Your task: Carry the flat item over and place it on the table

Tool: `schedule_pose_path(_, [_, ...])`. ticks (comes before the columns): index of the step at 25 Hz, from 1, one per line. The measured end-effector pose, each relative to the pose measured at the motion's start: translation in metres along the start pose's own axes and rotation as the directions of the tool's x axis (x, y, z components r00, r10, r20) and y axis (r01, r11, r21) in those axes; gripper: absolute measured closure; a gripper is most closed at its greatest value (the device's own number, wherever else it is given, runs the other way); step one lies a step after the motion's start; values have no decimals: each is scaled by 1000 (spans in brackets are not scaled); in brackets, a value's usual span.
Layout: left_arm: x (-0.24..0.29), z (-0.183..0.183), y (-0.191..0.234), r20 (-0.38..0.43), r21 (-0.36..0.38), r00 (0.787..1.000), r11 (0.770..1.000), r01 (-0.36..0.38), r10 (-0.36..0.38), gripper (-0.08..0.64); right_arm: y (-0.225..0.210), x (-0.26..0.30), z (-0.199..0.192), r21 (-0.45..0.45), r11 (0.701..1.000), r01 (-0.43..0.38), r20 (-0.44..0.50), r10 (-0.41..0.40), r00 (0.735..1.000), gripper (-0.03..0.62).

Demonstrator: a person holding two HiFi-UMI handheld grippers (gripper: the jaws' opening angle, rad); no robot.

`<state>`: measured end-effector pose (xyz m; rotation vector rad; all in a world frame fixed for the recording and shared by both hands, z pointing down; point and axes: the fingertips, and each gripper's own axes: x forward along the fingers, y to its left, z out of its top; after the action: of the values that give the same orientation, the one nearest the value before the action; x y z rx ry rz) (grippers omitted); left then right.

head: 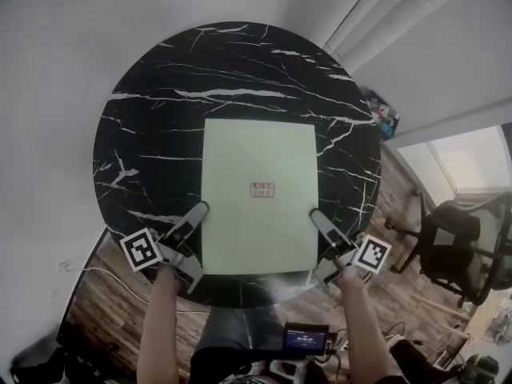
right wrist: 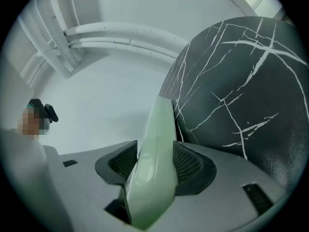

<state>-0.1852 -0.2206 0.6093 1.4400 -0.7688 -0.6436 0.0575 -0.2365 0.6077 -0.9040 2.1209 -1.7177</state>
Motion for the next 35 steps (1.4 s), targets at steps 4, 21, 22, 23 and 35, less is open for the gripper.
schedule_pose_path(4, [1, -1, -1, 0, 23, 1000, 1000, -11, 11, 291, -1, 2, -3, -53, 998, 34, -19, -35, 999, 373])
schedule_pose_path(21, [3, -2, 4, -30, 186, 986, 970, -154, 163, 279, -9, 8, -12, -160, 977, 138, -95, -155, 983, 380])
schedule_pose_path(22, [3, -3, 7, -29, 202, 981, 962, -183, 192, 279, -9, 8, -12, -163, 977, 141, -97, -158, 983, 380])
schedule_pose_path(23, [2, -2, 10, -30, 230, 974, 950, -211, 224, 279, -10, 8, -12, -167, 975, 145, -100, -163, 982, 380])
schedule_pose_path(35, [-5, 6, 3, 21, 354, 963, 899, -258, 269, 333, -6, -1, 5, -327, 913, 244, -57, -276, 959, 396])
